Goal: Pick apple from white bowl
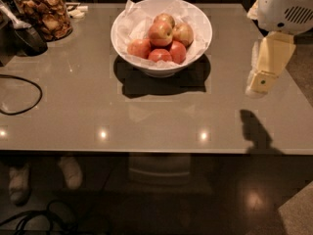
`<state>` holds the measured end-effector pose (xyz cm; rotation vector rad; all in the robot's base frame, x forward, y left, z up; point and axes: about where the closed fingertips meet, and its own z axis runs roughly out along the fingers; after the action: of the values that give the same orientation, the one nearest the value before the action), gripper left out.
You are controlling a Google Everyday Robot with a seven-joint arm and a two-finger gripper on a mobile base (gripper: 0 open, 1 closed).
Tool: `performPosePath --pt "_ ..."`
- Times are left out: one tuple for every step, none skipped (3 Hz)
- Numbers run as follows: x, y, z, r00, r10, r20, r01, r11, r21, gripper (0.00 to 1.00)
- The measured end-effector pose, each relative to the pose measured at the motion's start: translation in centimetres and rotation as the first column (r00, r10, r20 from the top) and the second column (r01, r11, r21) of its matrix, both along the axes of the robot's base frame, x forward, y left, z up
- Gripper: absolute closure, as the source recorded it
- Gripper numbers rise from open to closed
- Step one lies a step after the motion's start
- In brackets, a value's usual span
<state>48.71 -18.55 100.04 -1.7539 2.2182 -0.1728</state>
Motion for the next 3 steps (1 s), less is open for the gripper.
performPosePath --pt "0.2 0.3 0.0 0.9999 0.006 0.013 -0.006 1.000 0.013 0.00" --pt "1.8 3.0 0.7 0.9998 0.019 0.012 -0.020 0.995 0.099 0.00" --pt "6.4 7.8 3.5 0.9987 0.043 0.026 -0.047 0.988 0.146 0.00"
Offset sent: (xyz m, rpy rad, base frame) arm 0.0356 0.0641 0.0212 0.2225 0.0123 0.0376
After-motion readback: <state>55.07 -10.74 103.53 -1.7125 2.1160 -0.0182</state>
